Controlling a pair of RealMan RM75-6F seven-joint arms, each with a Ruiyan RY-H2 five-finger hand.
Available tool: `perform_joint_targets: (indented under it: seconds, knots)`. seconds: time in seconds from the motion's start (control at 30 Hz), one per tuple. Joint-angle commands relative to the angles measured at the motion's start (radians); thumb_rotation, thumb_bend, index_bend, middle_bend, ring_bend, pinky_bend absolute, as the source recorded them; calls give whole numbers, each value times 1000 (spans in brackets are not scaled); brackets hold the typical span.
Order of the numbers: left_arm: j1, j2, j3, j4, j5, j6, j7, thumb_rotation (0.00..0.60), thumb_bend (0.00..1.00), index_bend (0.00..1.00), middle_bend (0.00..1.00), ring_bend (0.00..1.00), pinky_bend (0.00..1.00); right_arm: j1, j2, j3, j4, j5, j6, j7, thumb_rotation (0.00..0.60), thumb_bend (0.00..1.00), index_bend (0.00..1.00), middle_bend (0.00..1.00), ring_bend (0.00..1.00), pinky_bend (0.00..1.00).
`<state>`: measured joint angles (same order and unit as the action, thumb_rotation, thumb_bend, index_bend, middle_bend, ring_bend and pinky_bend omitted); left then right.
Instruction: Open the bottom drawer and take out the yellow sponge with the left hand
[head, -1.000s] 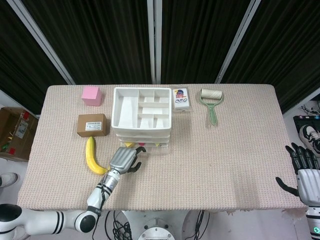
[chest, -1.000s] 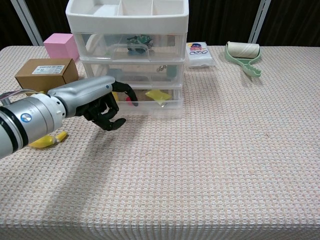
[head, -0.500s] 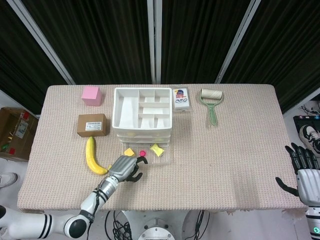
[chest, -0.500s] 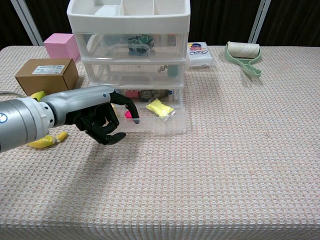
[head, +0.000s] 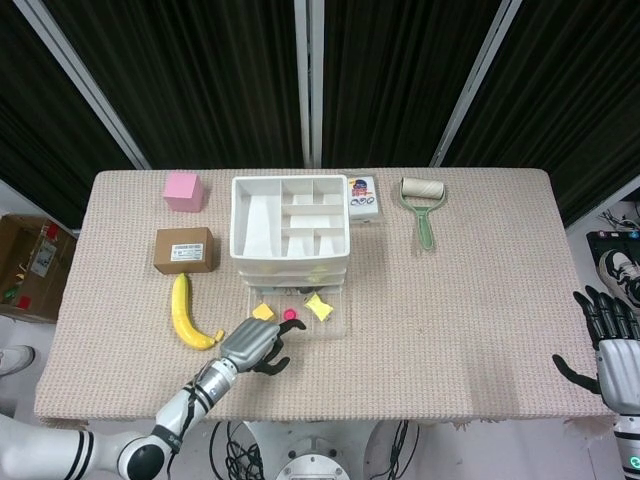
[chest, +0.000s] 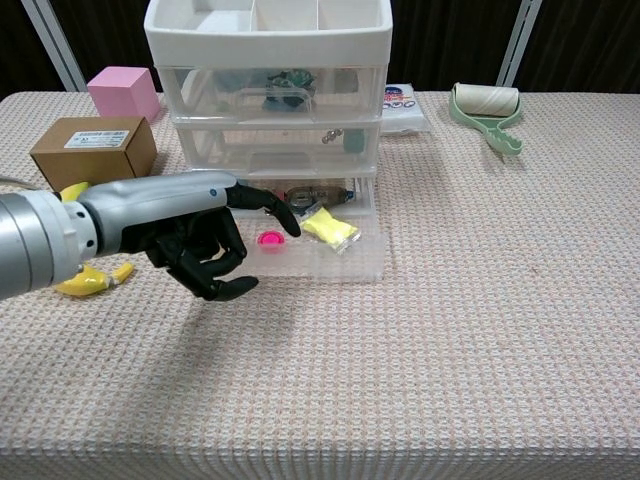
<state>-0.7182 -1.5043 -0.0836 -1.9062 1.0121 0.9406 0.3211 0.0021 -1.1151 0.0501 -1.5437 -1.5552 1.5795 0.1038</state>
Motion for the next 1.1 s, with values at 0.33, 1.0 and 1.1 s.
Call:
perform_joint_targets:
  seconds: [0.33,1.0,1.1]
  knots:
    - [-27,71,-29,-3,52,78,115,600,358,209,828,957,1000,-4,1,-3,9,-12,12,13,600,120,0,0,0,0]
    - [-122,4,-3,147,-35,77,400,600,245,325,840,972,1000,-16,-7,-9,27,-13,19,28,600,119,0,0,0,0]
    - [-133,13,9,134,-49,68,432,600,245,320,837,971,1000,-15,-8,-10,28,-14,17,28,600,121,0,0,0,0]
